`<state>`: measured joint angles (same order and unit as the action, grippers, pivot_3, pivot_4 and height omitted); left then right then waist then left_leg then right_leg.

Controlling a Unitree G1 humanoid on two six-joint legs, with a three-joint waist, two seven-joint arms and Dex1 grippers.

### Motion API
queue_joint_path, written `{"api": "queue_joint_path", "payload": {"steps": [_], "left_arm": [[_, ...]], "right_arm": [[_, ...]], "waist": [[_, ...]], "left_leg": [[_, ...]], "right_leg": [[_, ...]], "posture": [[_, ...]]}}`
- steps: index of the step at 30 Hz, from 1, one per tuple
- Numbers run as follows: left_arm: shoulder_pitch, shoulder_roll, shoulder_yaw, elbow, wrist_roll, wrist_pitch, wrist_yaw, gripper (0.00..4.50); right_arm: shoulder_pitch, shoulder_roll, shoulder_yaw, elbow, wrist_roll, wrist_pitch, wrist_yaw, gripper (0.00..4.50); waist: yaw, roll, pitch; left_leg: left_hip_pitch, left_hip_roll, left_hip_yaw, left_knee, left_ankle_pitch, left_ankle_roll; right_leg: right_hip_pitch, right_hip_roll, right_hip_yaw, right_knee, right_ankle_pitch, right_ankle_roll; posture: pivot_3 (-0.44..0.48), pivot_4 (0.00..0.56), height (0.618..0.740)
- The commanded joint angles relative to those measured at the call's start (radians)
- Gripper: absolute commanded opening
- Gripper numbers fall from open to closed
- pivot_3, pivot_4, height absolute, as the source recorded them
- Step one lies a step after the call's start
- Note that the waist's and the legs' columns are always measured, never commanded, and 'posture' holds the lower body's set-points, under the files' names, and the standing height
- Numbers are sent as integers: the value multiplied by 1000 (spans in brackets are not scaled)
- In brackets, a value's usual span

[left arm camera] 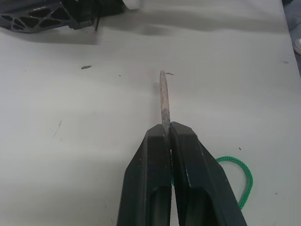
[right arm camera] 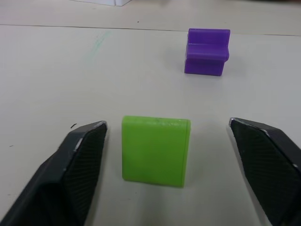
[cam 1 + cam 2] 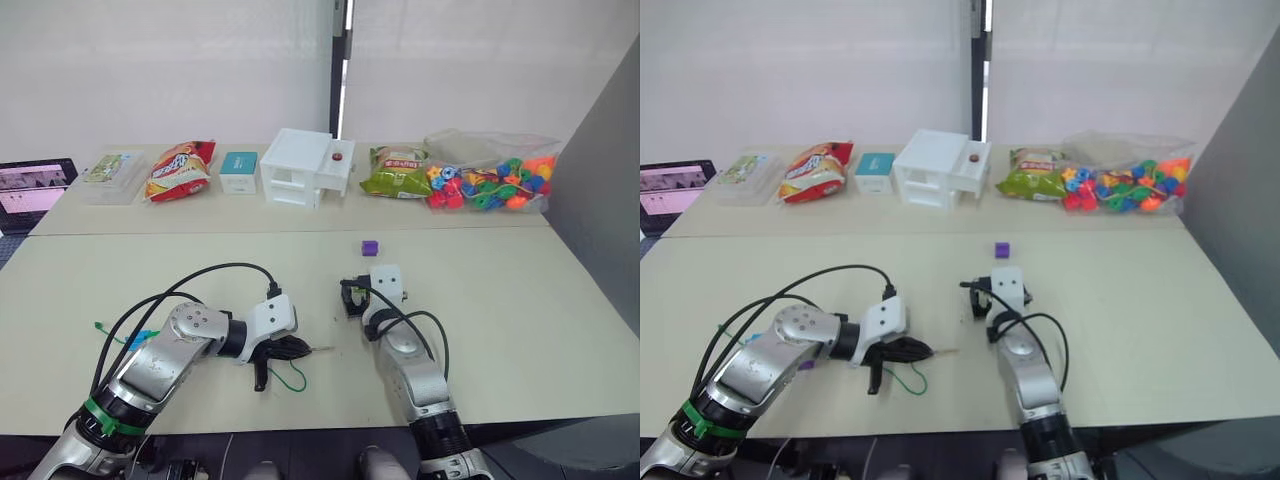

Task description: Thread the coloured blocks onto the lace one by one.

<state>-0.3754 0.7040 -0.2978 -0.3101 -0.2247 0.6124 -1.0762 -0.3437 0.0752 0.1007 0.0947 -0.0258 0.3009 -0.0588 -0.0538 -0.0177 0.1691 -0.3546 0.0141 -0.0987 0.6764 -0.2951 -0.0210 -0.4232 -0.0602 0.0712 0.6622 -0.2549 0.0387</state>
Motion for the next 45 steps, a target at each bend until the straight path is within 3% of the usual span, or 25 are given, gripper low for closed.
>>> {"api": "queue_joint_path", "payload": {"steps": [1, 6, 13, 21, 26, 33, 35, 41, 45], "left_arm": [[-3, 9, 16, -30, -8, -5, 7, 0], [-11, 7, 14, -24, -10, -5, 7, 0], [-16, 7, 10, -15, -10, -11, 1, 0], [-38, 4, -4, 8, -11, -24, -20, 0], [-48, -1, -14, 18, -9, -35, -29, 0], [-47, 1, -17, 19, -7, -44, -31, 0], [-44, 3, -17, 16, -7, -45, -29, 0], [-36, 4, -14, 9, -10, -43, -25, 0], [-34, 0, -15, 7, -12, -42, -23, 0]], "right_arm": [[5, 9, -3, 14, 1, -10, 1, 2927], [20, 22, -2, -15, 14, -12, 11, 1212], [93, 20, 18, -179, 46, 12, 53, 1159], [493, -136, 163, -677, 41, 177, 146, 1159], [582, -161, 190, -700, 49, 196, 159, 1159], [599, -123, 185, -619, 94, 284, 161, 1159], [600, -114, 178, -617, 86, 265, 153, 2269], [577, -190, 125, -693, 93, 186, 213, 4293], [531, -297, 62, -747, 146, 191, 321, 4458]], "waist": [[-2, 0, 0], [-7, 0, 0], [-7, 0, 0], [-3, 0, 0], [-6, 0, 0], [-7, -2, -1], [-7, -2, -1], [-1, -2, -2], [11, -2, -1]], "left_leg": [[0, 0, 0, 0, 0, 0], [0, 0, 0, 0, 0, 0], [0, 0, 0, 0, 0, 0], [-1, 0, 0, -1, 0, 0], [-1, 1, 0, -1, 0, 0], [0, 1, 0, -1, 0, 0], [1, 1, 0, -1, 0, 0], [0, 1, 0, -1, 0, 0], [-1, 0, 1, 1, 0, 0]], "right_leg": [[0, 0, 0, 0, 0, 0], [0, 0, 0, 0, 0, 0], [0, 0, 0, 0, 0, 0], [0, 0, 0, -2, 0, 0], [1, 1, 0, -5, -1, 1], [2, 1, 0, -5, -1, 1], [2, 1, 0, -5, -1, 1], [3, 1, 0, -6, -1, 1], [3, 0, 0, -6, -1, 1]], "posture": [[0, 150, 740], [0, 150, 740], [0, 150, 740], [0, 150, 740], [0, 150, 740], [0, 150, 740], [0, 150, 740], [0, 150, 740], [0, 150, 740]]}}
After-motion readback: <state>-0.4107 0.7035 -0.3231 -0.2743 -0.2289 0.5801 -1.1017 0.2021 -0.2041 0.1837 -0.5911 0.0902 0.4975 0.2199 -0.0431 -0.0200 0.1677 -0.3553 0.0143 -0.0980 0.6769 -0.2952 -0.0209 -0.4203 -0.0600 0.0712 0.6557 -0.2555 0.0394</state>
